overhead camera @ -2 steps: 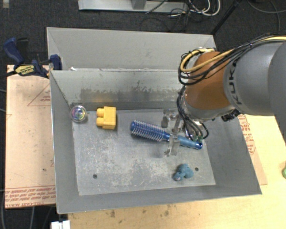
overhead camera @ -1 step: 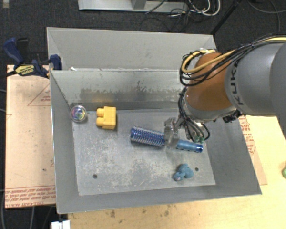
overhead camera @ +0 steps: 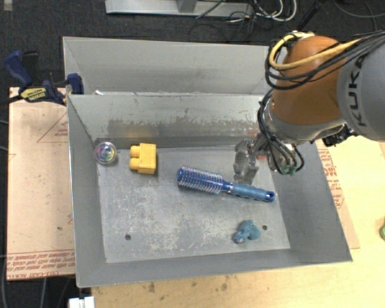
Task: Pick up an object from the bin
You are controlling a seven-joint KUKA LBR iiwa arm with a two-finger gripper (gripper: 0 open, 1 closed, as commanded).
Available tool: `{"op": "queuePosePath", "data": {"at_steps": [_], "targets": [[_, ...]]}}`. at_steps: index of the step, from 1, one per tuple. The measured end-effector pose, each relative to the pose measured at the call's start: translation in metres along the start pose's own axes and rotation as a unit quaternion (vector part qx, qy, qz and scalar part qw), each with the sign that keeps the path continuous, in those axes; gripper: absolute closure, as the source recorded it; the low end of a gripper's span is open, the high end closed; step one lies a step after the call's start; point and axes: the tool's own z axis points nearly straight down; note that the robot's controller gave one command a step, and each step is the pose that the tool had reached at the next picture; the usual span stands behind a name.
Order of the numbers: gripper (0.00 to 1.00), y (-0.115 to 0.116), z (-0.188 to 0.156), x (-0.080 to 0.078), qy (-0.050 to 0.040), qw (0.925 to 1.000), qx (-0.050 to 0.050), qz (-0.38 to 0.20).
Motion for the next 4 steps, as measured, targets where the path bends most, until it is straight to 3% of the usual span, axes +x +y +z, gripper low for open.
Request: {"op": "queuePosePath", "data": {"at_steps": [1, 2, 3, 4], "targets": [[0.00, 0.000, 0.004, 0.001, 0.0040, 1.0000, 0.001, 0.000], [0.00, -0.037, 0.129, -0.003, 0.0086, 0.9982, 0.001, 0.059], [1.00, -0.036, 0.125, -0.005, 0.0055, 0.9983, 0.001, 0.057], [1.00, -0.029, -0.042, 0.015, 0.0010, 0.9982, 0.000, 0.059]]}}
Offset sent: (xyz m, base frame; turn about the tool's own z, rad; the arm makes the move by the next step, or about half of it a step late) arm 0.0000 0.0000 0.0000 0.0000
